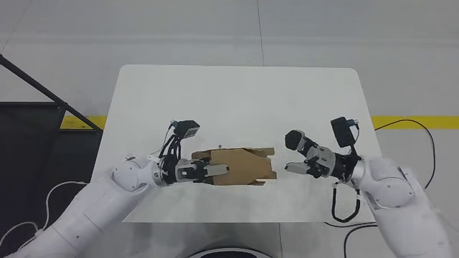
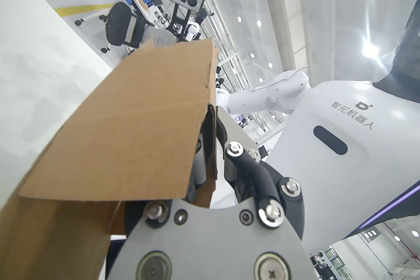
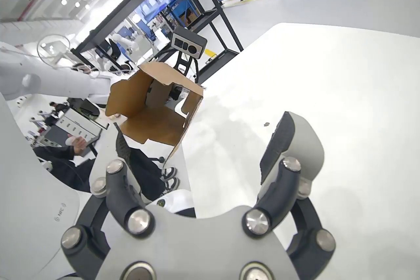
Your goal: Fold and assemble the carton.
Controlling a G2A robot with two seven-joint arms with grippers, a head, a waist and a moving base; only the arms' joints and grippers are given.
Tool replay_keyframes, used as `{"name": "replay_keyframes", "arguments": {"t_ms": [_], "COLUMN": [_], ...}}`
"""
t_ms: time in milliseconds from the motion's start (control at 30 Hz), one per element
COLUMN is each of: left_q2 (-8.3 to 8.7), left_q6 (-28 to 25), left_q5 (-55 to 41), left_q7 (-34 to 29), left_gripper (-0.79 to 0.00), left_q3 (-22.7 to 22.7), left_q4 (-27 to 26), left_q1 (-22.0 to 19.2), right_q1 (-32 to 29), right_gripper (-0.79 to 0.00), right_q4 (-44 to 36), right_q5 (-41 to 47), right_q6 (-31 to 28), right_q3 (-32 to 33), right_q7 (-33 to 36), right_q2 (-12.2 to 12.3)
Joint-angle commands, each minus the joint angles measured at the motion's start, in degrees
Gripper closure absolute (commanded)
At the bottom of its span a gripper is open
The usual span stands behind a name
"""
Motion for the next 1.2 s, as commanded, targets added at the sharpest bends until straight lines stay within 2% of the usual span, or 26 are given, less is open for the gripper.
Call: {"name": "replay_keyframes", "arguments": {"t_ms": [0, 133, 433, 567, 633, 800, 1033, 1167], "left_q2": [0.55, 1.53, 1.61, 1.32, 1.17, 1.04, 0.74, 0.25], "left_q6": [0.4, -0.5, -0.8, 2.3, 3.5, 8.0, 16.1, 19.1], "left_q5": [-0.4, -0.9, -0.8, -2.6, -6.3, -14.3, -21.0, -22.7], "left_q7": [-0.4, 0.5, 0.8, 2.7, 1.1, -7.9, -16.0, -19.0], "left_gripper": [0.000, 0.000, 0.000, 0.000, 0.000, 0.000, 0.000, 0.000], "left_q3": [0.6, 1.1, 1.0, 0.2, -0.1, -1.3, -4.6, -6.7], "left_q4": [0.0, 1.0, 1.2, 0.7, 0.9, 2.9, 2.5, 2.2], "left_q1": [-0.6, -1.4, -1.4, -0.8, -0.7, -1.2, -1.3, -0.6], "right_q1": [-1.0, -1.0, -1.0, -1.4, -1.7, -2.5, -3.4, -3.4], "right_gripper": [-0.785, -0.785, -0.785, -0.785, -0.785, -0.785, -0.785, -0.785], "right_q4": [-1.2, -1.2, -1.8, -4.9, -5.9, -9.1, -14.1, -14.1], "right_q5": [-3.0, -3.0, -3.3, -8.8, -11.7, -18.8, -28.8, -28.8], "right_q6": [0.2, 0.2, 0.3, -1.6, -2.3, -4.3, -2.4, -2.4], "right_q3": [0.9, 0.9, 0.9, 1.3, 2.0, 3.0, 4.3, 4.3], "right_q7": [-1.1, -1.1, -1.5, -2.8, -3.4, -4.8, -7.2, -7.2], "right_q2": [0.1, 0.1, 0.1, 0.1, 0.2, 0.4, 0.4, 0.4]}}
